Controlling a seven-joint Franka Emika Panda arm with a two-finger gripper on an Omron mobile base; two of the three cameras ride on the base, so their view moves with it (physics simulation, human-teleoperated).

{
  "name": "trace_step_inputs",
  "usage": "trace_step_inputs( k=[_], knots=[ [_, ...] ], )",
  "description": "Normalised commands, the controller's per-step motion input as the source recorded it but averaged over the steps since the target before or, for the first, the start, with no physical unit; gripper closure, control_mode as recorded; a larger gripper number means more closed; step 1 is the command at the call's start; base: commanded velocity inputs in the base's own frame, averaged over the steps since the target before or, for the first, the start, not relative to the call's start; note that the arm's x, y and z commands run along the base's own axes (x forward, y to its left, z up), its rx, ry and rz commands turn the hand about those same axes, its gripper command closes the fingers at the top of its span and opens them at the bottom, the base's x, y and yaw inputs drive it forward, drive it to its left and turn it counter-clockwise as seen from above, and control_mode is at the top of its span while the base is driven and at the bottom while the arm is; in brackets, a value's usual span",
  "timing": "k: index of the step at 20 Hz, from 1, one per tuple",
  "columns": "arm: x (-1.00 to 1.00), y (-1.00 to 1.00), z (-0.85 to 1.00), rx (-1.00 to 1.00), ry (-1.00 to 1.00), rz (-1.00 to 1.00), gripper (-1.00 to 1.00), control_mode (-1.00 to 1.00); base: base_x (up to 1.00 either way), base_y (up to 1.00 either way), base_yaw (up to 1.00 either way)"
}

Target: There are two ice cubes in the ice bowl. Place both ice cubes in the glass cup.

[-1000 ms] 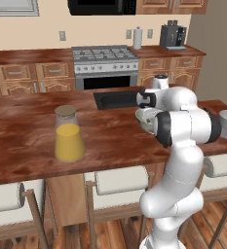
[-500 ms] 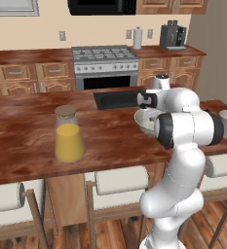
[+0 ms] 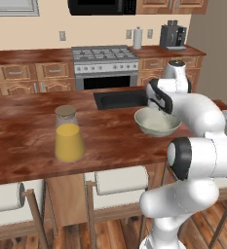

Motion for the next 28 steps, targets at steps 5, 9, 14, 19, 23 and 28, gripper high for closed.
trace_step_inputs(
  k=[5,9,14,19,23,28],
  knots=[
    [-1.00,0.03,0.65,0.09,-0.01,-0.23,1.00,-1.00,0.00,0.00,0.00],
    [-1.00,-0.08,0.21,0.07,-0.03,-0.32,1.00,-1.00,0.00,0.00,0.00],
    [-0.76,-0.48,0.00,0.05,0.00,-0.43,1.00,-1.00,0.00,0.00,0.00],
    [-0.22,-0.70,0.00,0.01,0.01,-0.42,1.00,-1.00,0.00,0.00,0.00],
    [0.00,-0.77,0.07,0.09,0.00,-0.28,1.00,-1.00,0.00,0.00,0.00],
    [0.00,-0.76,0.06,0.34,0.02,-0.17,1.00,-1.00,0.00,0.00,0.00]
  ],
)
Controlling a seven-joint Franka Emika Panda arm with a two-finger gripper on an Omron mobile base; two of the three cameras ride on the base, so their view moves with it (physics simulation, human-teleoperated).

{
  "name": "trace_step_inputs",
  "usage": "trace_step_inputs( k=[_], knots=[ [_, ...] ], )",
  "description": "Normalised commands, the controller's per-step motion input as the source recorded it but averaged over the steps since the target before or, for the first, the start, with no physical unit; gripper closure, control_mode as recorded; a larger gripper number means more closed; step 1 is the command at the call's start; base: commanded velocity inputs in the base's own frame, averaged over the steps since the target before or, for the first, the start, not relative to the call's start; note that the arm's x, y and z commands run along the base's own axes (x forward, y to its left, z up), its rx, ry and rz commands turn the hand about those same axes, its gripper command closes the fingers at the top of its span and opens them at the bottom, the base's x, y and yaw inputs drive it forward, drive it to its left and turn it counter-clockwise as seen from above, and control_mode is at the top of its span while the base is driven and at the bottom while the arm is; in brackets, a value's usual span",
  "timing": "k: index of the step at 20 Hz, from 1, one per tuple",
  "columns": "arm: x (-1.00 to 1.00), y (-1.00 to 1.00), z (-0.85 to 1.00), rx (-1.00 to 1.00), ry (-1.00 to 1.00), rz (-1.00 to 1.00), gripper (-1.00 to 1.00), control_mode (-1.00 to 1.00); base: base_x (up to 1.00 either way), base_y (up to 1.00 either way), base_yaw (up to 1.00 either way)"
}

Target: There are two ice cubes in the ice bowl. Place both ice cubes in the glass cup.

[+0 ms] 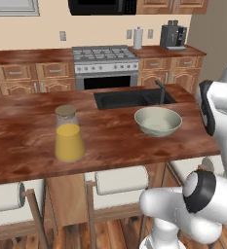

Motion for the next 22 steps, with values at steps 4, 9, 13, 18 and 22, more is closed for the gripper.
trace_step_inputs(
  k=[4,9,13,18,22],
  knots=[
    [0.00,-0.32,0.00,0.10,0.01,-0.02,1.00,-1.00,0.00,0.00,0.00],
    [0.05,-0.14,0.00,0.00,0.00,0.00,1.00,-1.00,0.00,0.00,0.00],
    [0.21,-0.18,-0.01,0.00,0.00,0.00,1.00,-1.00,0.00,0.00,0.00],
    [0.20,-0.25,-0.02,0.00,0.00,0.00,1.00,-1.00,0.00,0.00,0.00],
    [0.31,-0.30,0.00,0.00,0.00,0.00,1.00,-1.00,0.00,0.00,0.00]
  ],
)
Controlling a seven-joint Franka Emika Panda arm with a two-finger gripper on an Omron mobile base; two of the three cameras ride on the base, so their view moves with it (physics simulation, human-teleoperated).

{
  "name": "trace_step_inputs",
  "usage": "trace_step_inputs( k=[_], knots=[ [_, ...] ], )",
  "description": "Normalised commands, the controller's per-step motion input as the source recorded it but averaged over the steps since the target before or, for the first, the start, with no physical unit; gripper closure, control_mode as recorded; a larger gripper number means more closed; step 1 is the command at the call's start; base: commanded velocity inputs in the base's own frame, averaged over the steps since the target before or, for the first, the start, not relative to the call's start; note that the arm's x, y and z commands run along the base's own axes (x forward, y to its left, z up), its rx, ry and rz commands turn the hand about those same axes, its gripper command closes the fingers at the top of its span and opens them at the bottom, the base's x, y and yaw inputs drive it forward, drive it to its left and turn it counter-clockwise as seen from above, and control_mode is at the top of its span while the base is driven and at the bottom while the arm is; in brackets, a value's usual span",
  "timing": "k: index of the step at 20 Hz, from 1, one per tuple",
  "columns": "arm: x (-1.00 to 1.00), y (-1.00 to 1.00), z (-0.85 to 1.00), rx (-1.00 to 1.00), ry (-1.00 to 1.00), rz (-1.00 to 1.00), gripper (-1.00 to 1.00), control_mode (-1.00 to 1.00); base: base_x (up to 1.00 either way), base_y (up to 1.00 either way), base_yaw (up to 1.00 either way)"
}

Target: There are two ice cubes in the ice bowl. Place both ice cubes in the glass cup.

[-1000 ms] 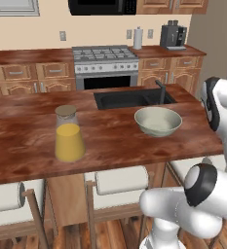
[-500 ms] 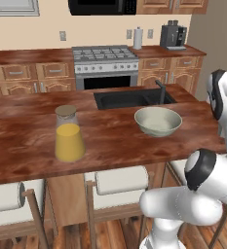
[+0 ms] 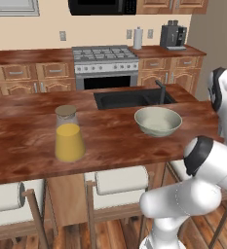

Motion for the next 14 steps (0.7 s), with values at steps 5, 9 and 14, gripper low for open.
trace_step_inputs(
  k=[5,9,14],
  knots=[
    [0.28,-0.33,-0.01,0.00,0.01,0.00,1.00,-1.00,0.00,0.00,0.00],
    [0.22,-0.34,-0.04,0.00,0.03,0.00,1.00,-1.00,0.00,0.00,0.00],
    [0.12,-0.39,-0.07,0.01,0.01,0.00,1.00,-1.00,0.00,0.00,0.00]
  ],
)
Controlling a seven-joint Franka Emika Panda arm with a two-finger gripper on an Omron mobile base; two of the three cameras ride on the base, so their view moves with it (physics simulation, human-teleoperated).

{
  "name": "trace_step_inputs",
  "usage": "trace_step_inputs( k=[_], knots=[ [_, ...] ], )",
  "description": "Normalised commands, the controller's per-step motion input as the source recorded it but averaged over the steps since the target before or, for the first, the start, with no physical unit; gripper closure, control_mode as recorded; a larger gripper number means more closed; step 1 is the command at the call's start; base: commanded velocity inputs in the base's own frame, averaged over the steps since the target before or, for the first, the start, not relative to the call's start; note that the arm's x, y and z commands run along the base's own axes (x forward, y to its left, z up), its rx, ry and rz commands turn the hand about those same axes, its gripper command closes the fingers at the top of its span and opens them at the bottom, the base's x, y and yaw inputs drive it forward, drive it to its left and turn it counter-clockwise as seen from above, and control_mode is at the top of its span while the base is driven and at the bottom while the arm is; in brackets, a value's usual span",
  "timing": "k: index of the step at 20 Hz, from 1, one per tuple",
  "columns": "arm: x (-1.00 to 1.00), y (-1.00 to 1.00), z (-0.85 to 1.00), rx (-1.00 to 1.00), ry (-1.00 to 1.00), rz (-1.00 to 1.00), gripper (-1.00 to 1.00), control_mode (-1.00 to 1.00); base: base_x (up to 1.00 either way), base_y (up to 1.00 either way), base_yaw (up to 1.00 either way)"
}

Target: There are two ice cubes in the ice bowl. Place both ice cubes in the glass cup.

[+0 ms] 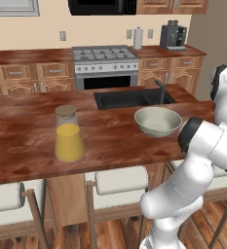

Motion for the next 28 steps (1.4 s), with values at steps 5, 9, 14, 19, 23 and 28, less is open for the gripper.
trace_step_inputs(
  k=[5,9,14,19,23,28],
  knots=[
    [0.16,-0.34,-0.06,0.07,0.00,0.00,1.00,-1.00,0.00,0.00,0.00],
    [0.14,-0.27,-0.03,0.10,0.00,0.00,1.00,-1.00,0.00,0.00,0.00],
    [0.18,-0.13,0.00,0.01,0.00,0.00,1.00,-1.00,0.00,0.00,0.00],
    [0.09,-0.22,-0.07,0.01,0.02,0.00,1.00,-1.00,0.00,0.00,0.00],
    [0.01,-0.13,-0.26,0.00,0.07,0.00,1.00,-1.00,0.00,0.00,0.00],
    [0.06,0.00,-0.22,0.00,0.05,0.00,1.00,-1.00,0.00,0.00,0.00]
  ],
)
